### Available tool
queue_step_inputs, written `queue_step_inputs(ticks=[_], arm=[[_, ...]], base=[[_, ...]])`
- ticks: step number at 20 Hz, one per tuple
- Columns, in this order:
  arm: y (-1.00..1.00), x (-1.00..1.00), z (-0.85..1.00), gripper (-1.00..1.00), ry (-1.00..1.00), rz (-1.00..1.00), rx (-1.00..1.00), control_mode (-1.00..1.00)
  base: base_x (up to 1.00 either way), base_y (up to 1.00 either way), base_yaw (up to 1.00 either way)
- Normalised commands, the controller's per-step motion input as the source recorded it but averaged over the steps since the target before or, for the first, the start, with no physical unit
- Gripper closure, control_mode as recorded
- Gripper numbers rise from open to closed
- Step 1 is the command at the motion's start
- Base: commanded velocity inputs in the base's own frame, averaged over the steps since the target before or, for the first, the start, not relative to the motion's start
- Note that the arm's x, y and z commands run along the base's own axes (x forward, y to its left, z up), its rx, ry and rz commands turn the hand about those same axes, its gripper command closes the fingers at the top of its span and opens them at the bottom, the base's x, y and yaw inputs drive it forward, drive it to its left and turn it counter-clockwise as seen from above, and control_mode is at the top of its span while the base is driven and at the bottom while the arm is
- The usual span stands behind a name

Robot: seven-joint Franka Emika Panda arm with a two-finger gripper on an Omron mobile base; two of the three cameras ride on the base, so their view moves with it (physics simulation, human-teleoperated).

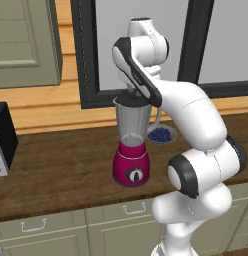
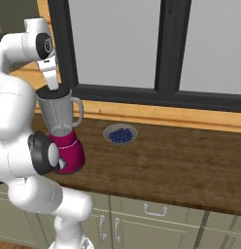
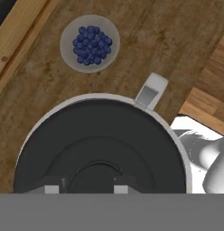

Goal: Close the lid blender by securely placing the lid on top.

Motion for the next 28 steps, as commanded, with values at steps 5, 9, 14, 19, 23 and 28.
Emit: queue_step_inputs(ticks=[5, 9, 14, 19, 23, 28], arm=[[0.00, -0.15, -0.62, 1.00, 0.00, 0.00, 0.00, -1.00], [0.00, -0.31, -0.76, 1.00, -0.01, 0.00, 0.00, -1.00], [0.00, -0.28, -0.62, -1.00, -0.05, 0.00, 0.00, -1.00], [0.00, -0.05, -0.37, -1.00, -0.05, 0.00, 0.00, -1.00], [0.00, -0.12, -0.11, -1.00, -0.10, 0.00, 0.01, -1.00], [-0.03, -0.32, 0.00, -1.00, -0.23, 0.00, 0.07, -1.00]], base=[[0.00, 0.00, 0.00], [0.00, 0.00, 0.00], [0.00, 0.00, 0.00], [0.00, 0.00, 0.00], [0.00, 0.00, 0.00], [0.00, 0.00, 0.00]])
